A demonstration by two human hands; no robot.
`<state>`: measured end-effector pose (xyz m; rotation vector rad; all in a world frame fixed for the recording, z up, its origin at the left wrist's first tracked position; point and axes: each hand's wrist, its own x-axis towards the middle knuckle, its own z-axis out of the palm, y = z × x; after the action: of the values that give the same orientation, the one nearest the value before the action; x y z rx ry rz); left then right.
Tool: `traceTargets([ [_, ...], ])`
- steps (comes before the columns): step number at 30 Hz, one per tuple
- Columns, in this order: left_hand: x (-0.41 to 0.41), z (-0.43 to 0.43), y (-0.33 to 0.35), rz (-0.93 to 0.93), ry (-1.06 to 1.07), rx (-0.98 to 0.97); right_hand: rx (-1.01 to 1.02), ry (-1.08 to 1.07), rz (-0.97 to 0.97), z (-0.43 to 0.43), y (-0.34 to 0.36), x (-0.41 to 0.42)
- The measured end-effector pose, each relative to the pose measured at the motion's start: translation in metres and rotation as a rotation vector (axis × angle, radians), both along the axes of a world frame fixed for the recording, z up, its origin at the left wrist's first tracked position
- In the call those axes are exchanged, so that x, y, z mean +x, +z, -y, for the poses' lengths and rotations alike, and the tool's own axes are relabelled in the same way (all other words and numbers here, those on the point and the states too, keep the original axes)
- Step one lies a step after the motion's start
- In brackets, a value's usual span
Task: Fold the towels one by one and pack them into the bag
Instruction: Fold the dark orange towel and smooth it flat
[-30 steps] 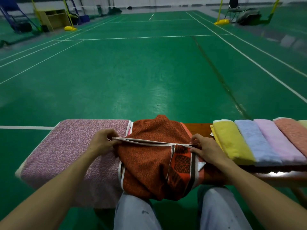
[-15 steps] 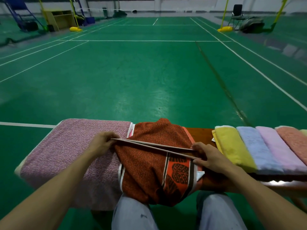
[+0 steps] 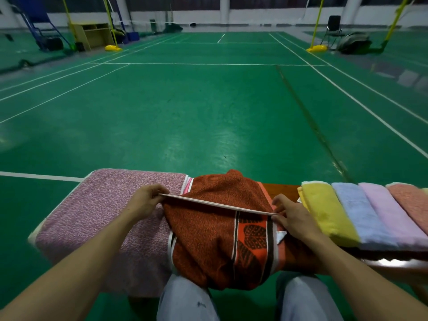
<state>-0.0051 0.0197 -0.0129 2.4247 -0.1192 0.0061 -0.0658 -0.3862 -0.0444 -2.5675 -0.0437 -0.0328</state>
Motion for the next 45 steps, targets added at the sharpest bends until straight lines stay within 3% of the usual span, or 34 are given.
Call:
traceTargets([
  [3,-0.005,0.006,0.005,-0.040,0.030,-0.081,-0.020,-0.021,0.081,0.002,0.007,-0.001],
  [10,-0.008,0.016,0.013,-0.124,0.090,-0.392,0.151,-0.030,0.071,0.021,0.029,-0.004],
  [16,-0.016,0.032,0.021,-0.098,0.035,-0.333,0.144,-0.031,0.100,0.037,0.042,-0.011],
  [26,-0.009,0.045,0.014,-0.154,0.126,-0.477,0.086,-0.041,-0.025,0.051,0.049,-0.015],
  [36,0.026,0.068,-0.004,-0.188,0.265,-0.802,1.105,-0.475,-0.054,0.032,0.046,0.018],
  [40,0.059,0.078,-0.015,-0.180,0.298,-0.879,1.237,-0.513,0.027,0.034,0.036,0.051],
  [45,0.110,0.097,-0.023,-0.167,0.289,-0.917,1.152,-0.508,0.121,0.050,0.028,0.107],
])
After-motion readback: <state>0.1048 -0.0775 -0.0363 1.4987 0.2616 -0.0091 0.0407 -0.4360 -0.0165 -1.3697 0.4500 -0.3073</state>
